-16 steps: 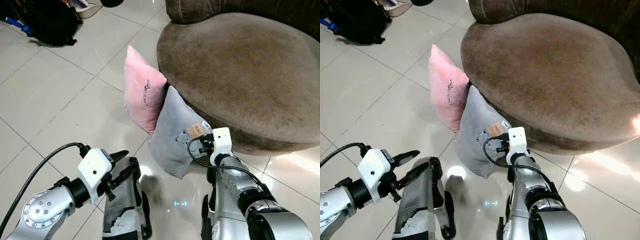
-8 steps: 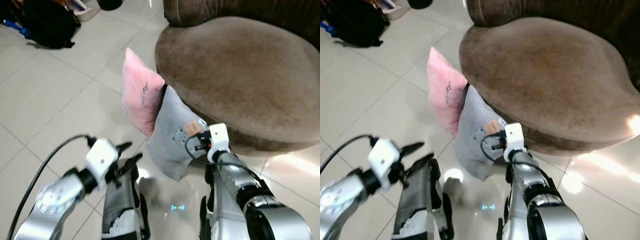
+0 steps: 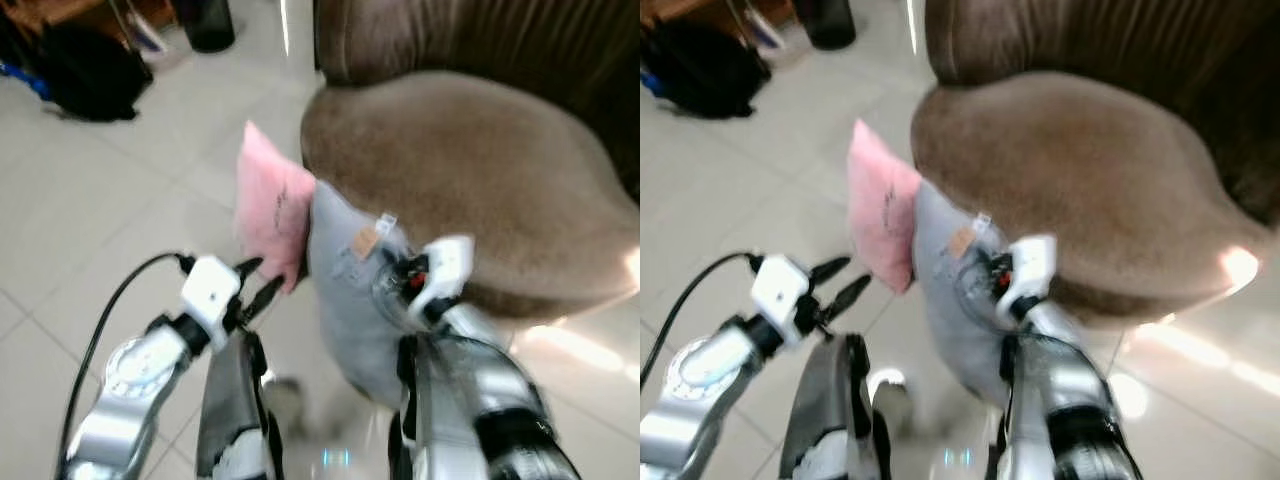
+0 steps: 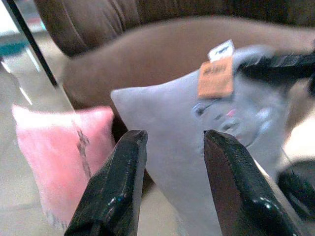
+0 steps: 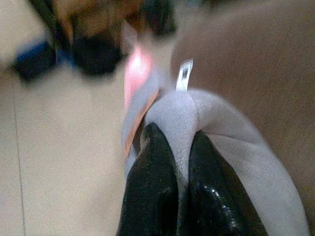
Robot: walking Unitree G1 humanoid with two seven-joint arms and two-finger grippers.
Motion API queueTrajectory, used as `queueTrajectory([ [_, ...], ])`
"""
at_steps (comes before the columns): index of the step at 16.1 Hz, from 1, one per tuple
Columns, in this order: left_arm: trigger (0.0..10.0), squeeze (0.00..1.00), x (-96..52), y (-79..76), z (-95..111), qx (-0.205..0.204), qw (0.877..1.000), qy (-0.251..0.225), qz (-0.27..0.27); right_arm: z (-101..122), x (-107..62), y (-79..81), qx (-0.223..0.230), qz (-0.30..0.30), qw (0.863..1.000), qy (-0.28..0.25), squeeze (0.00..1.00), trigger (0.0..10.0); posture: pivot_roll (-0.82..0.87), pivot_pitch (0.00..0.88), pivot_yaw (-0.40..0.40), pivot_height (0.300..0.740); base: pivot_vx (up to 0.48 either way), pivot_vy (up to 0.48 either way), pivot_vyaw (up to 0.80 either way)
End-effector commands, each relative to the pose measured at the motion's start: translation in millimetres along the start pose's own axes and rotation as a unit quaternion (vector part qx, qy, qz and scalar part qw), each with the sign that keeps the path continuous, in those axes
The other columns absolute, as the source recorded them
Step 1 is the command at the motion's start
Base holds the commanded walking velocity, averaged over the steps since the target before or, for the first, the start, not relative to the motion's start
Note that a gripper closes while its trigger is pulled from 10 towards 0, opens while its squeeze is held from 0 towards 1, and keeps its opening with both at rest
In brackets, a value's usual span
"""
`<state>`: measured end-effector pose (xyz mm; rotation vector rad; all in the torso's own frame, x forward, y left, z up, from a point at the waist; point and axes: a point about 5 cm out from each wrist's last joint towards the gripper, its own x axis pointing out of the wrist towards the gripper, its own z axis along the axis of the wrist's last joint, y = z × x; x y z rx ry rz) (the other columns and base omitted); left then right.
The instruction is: Move the pillow to the sofa from floor
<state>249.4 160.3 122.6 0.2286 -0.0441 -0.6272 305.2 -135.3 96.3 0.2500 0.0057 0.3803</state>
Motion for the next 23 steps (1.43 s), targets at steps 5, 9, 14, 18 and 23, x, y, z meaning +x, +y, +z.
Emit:
queueTrajectory([
  [5, 10.0, 0.00, 18.0, 10.2, 12.2, 0.012, 0.997, -0.030, 0.065, 111.9, -7.4, -7.7, -0.008, -0.184, 0.964, -0.190, 0.00, 10.0, -0.06, 0.000, 0.054, 0.530, 0.000, 0.000, 0.00],
  [9, 10.0, 0.00, 14.6, 31.7, 30.7, 0.058, 0.977, -0.047, 0.198, 107.3, -16.2, 4.0, -0.074, -0.177, 0.969, -0.155, 0.00, 10.0, -0.03, 0.000, 0.030, 0.550, 0.000, 0.000, 0.00],
  [14, 10.0, 0.00, 15.6, 40.7, 45.2, 0.060, 0.964, -0.052, 0.254, 110.5, -11.2, 5.5, -0.061, -0.205, 0.966, -0.145, 0.00, 10.0, -0.01, 0.000, 0.009, 0.600, 0.000, 0.000, 0.00],
  [18, 10.0, 0.00, 25.0, 31.7, 44.7, 0.052, 0.971, -0.047, 0.230, 116.9, -7.3, 7.0, -0.081, -0.211, 0.963, -0.146, 0.00, 10.0, -0.03, 0.000, 0.025, 0.640, 0.000, 0.000, 0.00],
  [23, 10.0, 0.00, 28.8, 32.6, 46.7, 0.060, 0.972, -0.048, 0.221, 119.8, -8.6, 5.2, -0.076, -0.222, 0.960, -0.152, 0.00, 10.0, -0.03, 0.001, 0.028, 0.690, 0.000, 0.000, 0.00],
])
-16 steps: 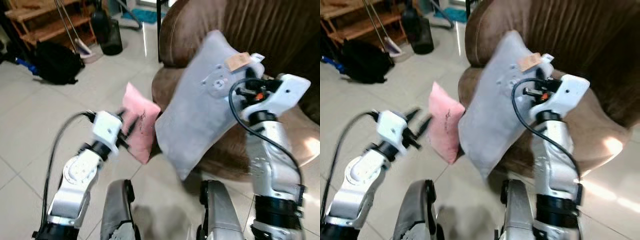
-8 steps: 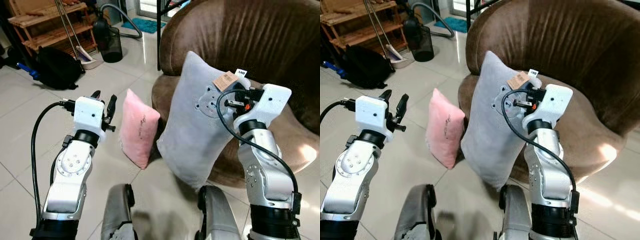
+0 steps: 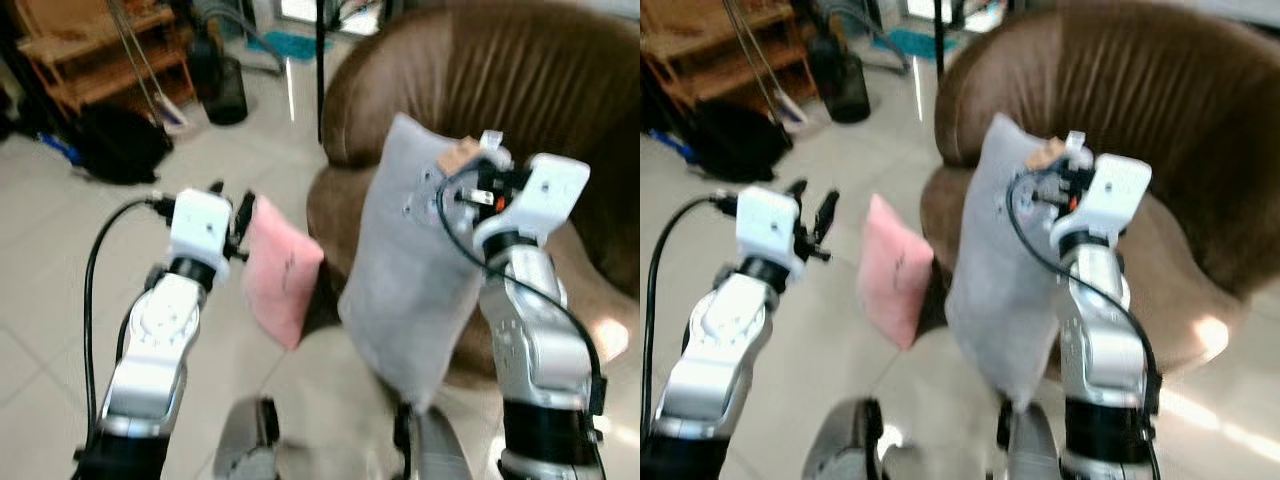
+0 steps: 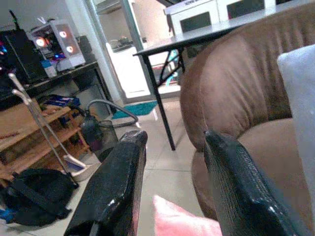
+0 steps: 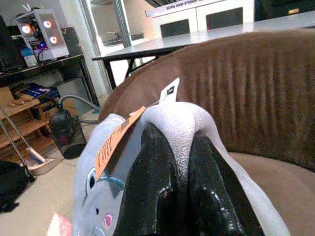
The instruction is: Move the pillow to the sofa from floor
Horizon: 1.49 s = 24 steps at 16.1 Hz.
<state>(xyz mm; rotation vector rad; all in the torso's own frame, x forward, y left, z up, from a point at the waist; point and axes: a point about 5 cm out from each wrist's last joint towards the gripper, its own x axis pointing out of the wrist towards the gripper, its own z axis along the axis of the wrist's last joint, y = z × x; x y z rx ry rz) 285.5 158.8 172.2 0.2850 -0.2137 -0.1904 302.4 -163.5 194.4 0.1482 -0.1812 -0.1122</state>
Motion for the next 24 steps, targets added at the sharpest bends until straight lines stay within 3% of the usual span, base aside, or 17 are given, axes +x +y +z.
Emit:
queueTrajectory([
  [1, 10.0, 0.00, 1.3, 2.2, 1.8, 0.006, 1.000, -0.003, 0.000, 19.2, 2.4, 4.1, 0.003, 0.006, 0.999, -0.045, 0.00, 10.0, -0.03, 0.001, 0.028, 0.700, 0.000, 0.000, 0.00],
  [5, 10.0, 0.00, 2.9, 3.1, 2.4, 0.011, 1.000, -0.007, -0.003, 21.7, 2.2, 7.0, 0.008, 0.010, 0.999, -0.050, 0.00, 10.0, -0.03, 0.009, 0.029, 0.740, 0.000, 0.000, 0.00],
  [10, 10.0, 0.00, 2.5, 0.4, 1.6, 0.001, 1.000, -0.010, -0.017, 18.7, 0.7, 2.4, 0.009, 0.003, 0.999, -0.044, 0.00, 10.0, -0.04, 0.016, 0.031, 0.740, 0.000, 0.000, 0.00],
  [15, 10.0, 0.00, 2.0, -2.7, 1.2, -0.008, 0.999, -0.014, -0.028, 3.7, -4.2, 4.5, 0.010, 0.018, 1.000, -0.010, 0.00, 10.0, -0.04, 0.018, 0.032, 0.740, 0.312, 0.000, 0.00],
  [24, 10.0, 0.00, -0.3, -5.4, -1.1, -0.011, 0.999, -0.011, -0.034, 0.4, -5.0, 4.7, 0.005, 0.022, 1.000, -0.001, 0.00, 10.0, -0.04, 0.024, 0.031, 0.740, 0.347, 0.000, -0.61],
])
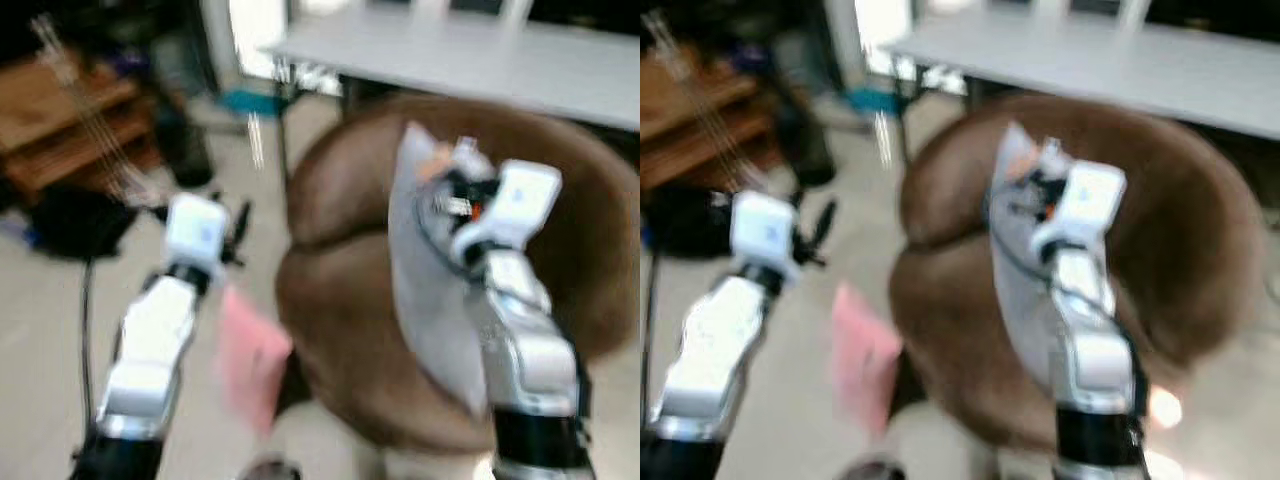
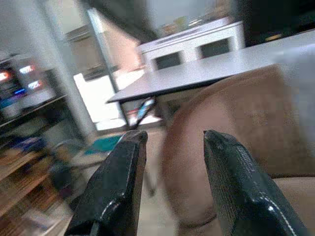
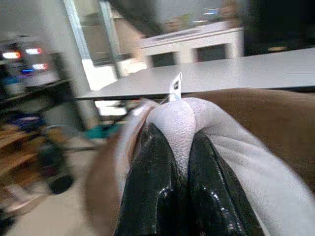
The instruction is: Move the pillow to the sofa from floor
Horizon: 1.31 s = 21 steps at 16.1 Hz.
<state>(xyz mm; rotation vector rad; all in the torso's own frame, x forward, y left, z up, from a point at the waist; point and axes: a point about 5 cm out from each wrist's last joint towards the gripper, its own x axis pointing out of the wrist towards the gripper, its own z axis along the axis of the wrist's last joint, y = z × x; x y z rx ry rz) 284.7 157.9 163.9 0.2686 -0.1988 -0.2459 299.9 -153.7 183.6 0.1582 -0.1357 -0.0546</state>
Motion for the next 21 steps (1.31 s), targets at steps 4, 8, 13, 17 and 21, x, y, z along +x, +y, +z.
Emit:
queueTrajectory([
  [4, 10.0, 0.00, 0.7, -2.4, 5.9, 0.001, 1.000, -0.013, -0.013, 10.4, -1.5, -3.1, -0.004, -0.006, 1.000, -0.025, 0.00, 10.0, -0.04, 0.024, 0.032, 0.740, 0.348, 0.000, 0.00],
  [8, 10.0, 0.00, 0.7, -3.9, 5.9, 0.002, 1.000, -0.011, -0.019, 6.9, -2.5, 0.1, -0.004, 0.011, 1.000, -0.017, 0.00, 10.0, -0.04, 0.021, 0.033, 0.740, 0.346, 0.000, 0.00],
  [13, 10.0, 0.00, 0.2, -7.7, 3.5, 0.001, 0.999, -0.003, -0.041, 8.6, -3.5, -0.2, -0.008, 0.024, 1.000, -0.016, 0.00, 10.0, -0.05, 0.014, 0.048, 0.740, 0.321, 0.000, 0.00],
  [17, 10.0, 0.00, -3.7, -17.2, -0.4, -0.006, 0.996, 0.016, -0.088, 7.3, -4.8, -2.0, 0.005, 0.030, 1.000, -0.009, 0.00, 10.0, -0.04, 0.023, 0.046, 0.740, 0.078, 0.000, 0.00],
  [21, 10.0, 0.00, -23.3, -21.3, 1.3, -0.011, 0.987, 0.027, -0.156, -11.5, 6.6, -6.2, 0.002, 0.022, 1.000, 0.020, 0.00, 10.0, 0.01, 0.085, 0.041, 0.740, 0.000, 0.000, 0.00],
])
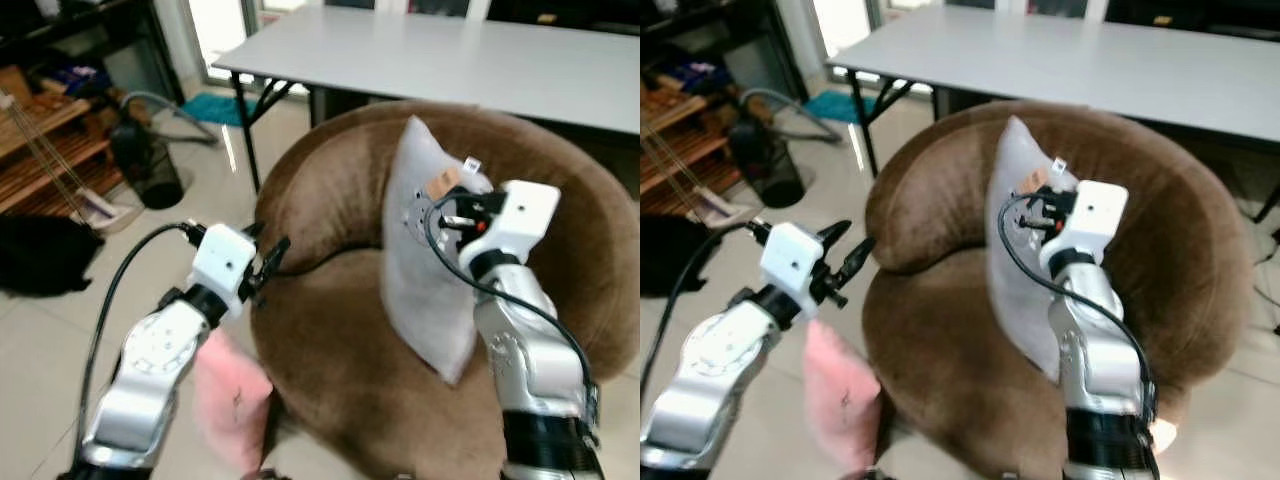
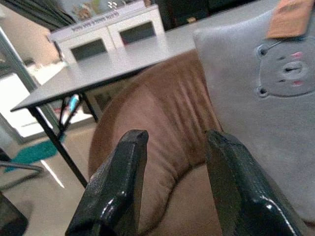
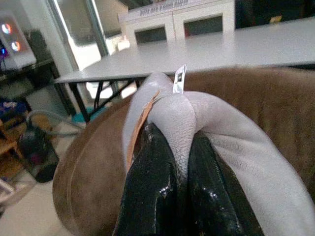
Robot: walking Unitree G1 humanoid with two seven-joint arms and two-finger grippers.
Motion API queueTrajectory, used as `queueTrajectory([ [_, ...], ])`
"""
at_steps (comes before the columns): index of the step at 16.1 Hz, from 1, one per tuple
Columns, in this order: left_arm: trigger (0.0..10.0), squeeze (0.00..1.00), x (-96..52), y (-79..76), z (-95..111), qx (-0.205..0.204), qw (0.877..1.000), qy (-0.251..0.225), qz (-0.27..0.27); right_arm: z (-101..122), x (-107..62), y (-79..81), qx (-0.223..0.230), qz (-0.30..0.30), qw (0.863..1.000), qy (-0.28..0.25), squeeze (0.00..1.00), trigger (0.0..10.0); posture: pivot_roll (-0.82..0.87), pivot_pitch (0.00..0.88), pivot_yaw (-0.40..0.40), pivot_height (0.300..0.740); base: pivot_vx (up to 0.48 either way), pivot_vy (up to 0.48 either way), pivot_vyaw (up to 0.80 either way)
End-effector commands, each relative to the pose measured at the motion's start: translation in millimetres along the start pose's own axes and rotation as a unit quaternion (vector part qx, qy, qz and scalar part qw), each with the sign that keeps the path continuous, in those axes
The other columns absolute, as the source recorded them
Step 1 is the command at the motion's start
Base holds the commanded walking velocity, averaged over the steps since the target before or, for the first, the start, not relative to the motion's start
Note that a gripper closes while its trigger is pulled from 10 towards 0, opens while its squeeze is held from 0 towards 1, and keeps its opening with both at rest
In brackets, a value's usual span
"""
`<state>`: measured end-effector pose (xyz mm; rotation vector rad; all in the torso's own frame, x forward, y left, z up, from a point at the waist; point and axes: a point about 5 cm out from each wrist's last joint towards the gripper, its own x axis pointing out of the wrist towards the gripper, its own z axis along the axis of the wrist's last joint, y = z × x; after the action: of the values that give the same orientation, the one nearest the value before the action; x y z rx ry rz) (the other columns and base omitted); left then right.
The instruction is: Move the pillow to the sofa from floor
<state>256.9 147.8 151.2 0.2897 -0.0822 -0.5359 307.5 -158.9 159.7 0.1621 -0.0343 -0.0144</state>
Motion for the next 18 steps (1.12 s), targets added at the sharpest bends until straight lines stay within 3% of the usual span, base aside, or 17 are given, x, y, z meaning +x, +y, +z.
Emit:
queueTrajectory([
  [1, 10.0, 0.00, -4.2, -3.3, 2.6, -0.005, 1.000, 0.005, -0.026, 6.2, 6.9, 1.4, -0.007, 0.004, 1.000, -0.022, 0.00, 10.0, 0.02, 0.109, 0.045, 0.740, 0.000, 0.000, 0.00],
  [4, 10.0, 0.00, -27.5, -14.1, -5.1, -0.023, 0.991, 0.056, -0.119, -21.3, 40.9, -18.6, -0.014, -0.052, 0.998, 0.032, 0.00, 10.0, 0.07, 0.176, 0.079, 0.740, 0.000, 0.000, 0.00],
  [5, 10.0, 0.00, -31.2, -13.9, -3.2, -0.011, 0.989, 0.062, -0.130, -26.4, 54.1, -33.5, -0.014, -0.095, 0.994, 0.048, 0.00, 10.0, 0.10, 0.196, 0.086, 0.740, 0.000, 0.000, 0.00],
  [7, 10.0, 0.00, -30.9, -9.4, 0.4, -0.004, 0.990, 0.062, -0.126, -23.9, 63.1, -49.8, -0.022, -0.138, 0.989, 0.056, 0.00, 10.0, 0.13, 0.198, 0.084, 0.740, 0.000, 0.000, 0.00],
  [8, 10.0, 0.00, -32.1, -4.2, 4.0, 0.003, 0.991, 0.064, -0.121, -16.0, 69.8, -60.3, -0.043, -0.155, 0.986, 0.051, 1.00, 10.0, 0.15, 0.203, 0.082, 0.740, 0.000, 0.000, 0.00],
  [11, 10.0, 0.00, -35.3, 0.9, 7.8, 0.007, 0.991, 0.068, -0.116, 3.2, 78.5, -76.0, -0.101, -0.178, 0.978, 0.035, 1.00, 10.0, 0.16, 0.212, 0.076, 0.740, 0.000, 0.000, 0.00],
  [14, 10.0, 0.00, -33.9, 0.4, 7.1, 0.002, 0.992, 0.066, -0.109, 37.7, 86.0, -89.9, -0.191, -0.187, 0.964, -0.006, 1.00, 10.0, 0.15, 0.200, 0.070, 0.740, 0.000, 0.000, 0.00],
  [15, 10.0, 0.00, -31.0, -0.1, 6.3, -0.001, 0.992, 0.064, -0.107, 43.8, 87.2, -90.6, -0.207, -0.181, 0.961, -0.016, 0.45, 10.0, 0.14, 0.191, 0.071, 0.740, 0.000, 0.000, 0.00],
  [16, 10.0, 0.00, -27.2, -1.5, 5.0, -0.004, 0.993, 0.060, -0.100, 49.9, 88.2, -91.8, -0.218, -0.171, 0.961, -0.025, 0.00, 10.0, 0.13, 0.184, 0.071, 0.740, 0.000, 0.000, 0.00],
  [18, 10.0, 0.00, -20.4, -3.6, 1.3, -0.009, 0.995, 0.055, -0.087, 58.3, 89.2, -93.4, -0.235, -0.157, 0.958, -0.039, 0.00, 10.0, 0.10, 0.161, 0.077, 0.740, 0.000, 0.000, 0.00],
])
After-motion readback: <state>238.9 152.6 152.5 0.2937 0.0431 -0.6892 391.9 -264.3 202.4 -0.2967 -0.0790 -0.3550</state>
